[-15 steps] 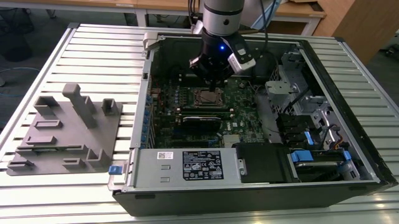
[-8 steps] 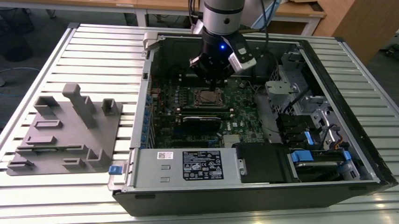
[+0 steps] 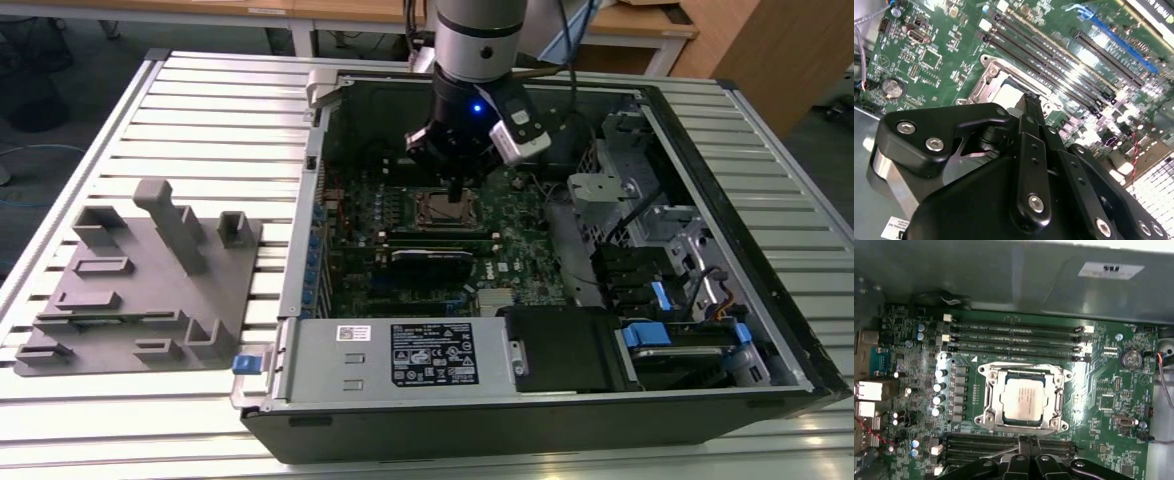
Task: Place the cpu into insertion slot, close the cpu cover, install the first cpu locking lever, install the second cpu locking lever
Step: 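Install the second cpu locking lever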
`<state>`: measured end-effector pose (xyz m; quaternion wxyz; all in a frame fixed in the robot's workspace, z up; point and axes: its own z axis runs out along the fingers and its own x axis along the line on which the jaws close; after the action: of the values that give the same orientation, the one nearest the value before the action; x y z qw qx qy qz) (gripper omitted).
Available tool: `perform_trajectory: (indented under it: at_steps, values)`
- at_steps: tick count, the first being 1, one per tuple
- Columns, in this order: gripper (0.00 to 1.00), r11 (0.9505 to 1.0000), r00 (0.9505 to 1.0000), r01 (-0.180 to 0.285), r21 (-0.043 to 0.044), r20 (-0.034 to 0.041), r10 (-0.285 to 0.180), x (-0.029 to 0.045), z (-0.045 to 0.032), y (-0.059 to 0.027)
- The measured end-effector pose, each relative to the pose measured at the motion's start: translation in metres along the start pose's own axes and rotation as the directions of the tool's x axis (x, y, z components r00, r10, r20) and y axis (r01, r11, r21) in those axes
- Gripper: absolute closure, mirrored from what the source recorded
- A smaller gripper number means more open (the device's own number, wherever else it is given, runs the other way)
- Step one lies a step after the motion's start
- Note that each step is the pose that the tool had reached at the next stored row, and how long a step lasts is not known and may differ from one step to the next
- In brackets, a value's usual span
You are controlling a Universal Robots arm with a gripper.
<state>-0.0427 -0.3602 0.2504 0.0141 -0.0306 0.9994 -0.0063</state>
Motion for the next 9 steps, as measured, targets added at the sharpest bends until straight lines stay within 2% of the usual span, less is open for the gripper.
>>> perform_trajectory:
  at_steps: [9]
  values:
    - [0.89,1.0000,1.0000,0.000,0.0000,0.0014,0.000,0.0109,0.0062,-0.0062]
